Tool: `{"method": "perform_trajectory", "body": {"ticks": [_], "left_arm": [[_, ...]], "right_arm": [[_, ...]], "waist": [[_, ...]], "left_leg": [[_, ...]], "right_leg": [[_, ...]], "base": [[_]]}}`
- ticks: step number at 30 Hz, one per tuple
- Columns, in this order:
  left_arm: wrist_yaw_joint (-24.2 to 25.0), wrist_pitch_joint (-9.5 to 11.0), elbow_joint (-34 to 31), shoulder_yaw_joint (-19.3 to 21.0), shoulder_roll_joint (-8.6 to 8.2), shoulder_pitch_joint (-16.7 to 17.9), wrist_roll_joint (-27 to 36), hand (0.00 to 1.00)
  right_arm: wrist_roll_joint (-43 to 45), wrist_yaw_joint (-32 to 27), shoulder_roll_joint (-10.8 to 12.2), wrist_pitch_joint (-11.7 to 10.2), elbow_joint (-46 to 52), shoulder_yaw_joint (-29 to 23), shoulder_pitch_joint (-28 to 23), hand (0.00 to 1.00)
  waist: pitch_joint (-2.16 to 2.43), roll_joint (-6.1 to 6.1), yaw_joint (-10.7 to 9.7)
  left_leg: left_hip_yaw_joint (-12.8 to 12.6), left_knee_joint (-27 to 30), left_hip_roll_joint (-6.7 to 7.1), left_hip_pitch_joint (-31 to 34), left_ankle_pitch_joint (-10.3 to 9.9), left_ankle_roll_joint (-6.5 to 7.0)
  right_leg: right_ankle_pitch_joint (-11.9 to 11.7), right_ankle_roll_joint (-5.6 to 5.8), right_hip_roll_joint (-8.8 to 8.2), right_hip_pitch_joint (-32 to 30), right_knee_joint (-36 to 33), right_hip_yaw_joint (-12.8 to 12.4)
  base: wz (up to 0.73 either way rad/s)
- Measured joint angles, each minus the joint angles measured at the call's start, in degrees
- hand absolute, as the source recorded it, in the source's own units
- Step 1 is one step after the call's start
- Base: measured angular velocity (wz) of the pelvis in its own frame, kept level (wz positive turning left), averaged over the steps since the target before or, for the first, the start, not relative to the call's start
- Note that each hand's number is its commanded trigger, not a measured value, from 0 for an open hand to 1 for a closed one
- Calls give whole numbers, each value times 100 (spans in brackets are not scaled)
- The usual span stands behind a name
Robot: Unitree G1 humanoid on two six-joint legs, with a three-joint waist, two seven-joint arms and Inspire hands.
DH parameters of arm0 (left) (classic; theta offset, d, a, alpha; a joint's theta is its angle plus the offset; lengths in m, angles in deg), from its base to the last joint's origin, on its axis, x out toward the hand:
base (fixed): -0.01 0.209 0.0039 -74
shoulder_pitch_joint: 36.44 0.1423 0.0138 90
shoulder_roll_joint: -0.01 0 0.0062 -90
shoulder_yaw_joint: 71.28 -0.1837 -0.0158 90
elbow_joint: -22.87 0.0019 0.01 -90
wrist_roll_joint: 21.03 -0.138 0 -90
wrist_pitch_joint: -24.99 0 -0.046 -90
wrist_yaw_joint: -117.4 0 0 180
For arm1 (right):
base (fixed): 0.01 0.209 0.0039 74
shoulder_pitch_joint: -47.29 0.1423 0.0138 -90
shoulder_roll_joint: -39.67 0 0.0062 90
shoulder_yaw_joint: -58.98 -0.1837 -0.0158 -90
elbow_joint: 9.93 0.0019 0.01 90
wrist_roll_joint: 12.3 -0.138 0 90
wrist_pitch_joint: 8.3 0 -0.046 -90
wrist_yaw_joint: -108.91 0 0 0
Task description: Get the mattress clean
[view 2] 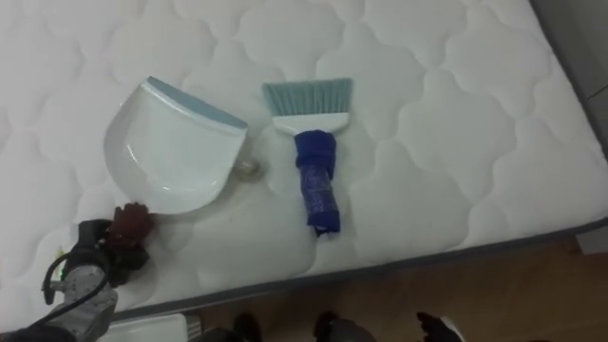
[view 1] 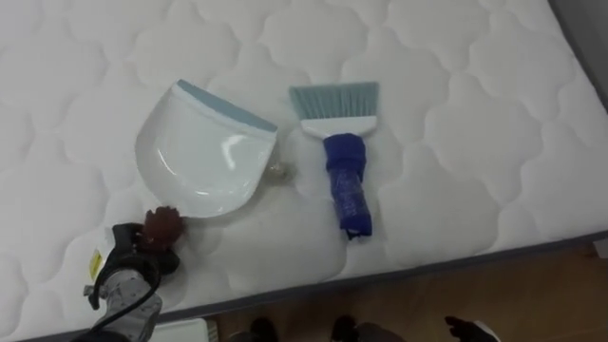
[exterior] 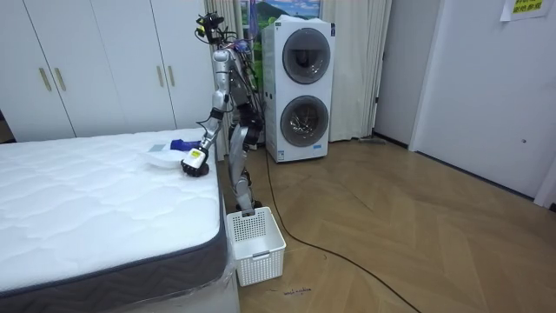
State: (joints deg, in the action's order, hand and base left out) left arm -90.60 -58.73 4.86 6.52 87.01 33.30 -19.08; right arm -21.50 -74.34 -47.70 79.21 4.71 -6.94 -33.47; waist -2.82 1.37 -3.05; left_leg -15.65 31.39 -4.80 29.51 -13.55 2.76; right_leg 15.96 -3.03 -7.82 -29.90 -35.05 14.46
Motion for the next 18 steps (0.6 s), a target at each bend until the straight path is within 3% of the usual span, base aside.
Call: {"method": "perform_trajectory", "body": {"ticks": [12,18], "left_arm": [[-41,39,12,-36,-2,-18,28,100],[-116,51,16,-46,-4,-19,36,100]], "right_arm": [[0,-103,4,0,42,102,25,0],[0,-188,4,-2,84,117,21,0]], "waist": [[-11,18,2],[-11,19,8]], "left_leg": [[-14,-12,-14,37,-14,-6],[-173,-7,-72,44,-27,1]], "right_leg": [[0,1,8,-18,44,18],[1,1,13,-53,31,-2]], "base": [[0],[-1]]}}
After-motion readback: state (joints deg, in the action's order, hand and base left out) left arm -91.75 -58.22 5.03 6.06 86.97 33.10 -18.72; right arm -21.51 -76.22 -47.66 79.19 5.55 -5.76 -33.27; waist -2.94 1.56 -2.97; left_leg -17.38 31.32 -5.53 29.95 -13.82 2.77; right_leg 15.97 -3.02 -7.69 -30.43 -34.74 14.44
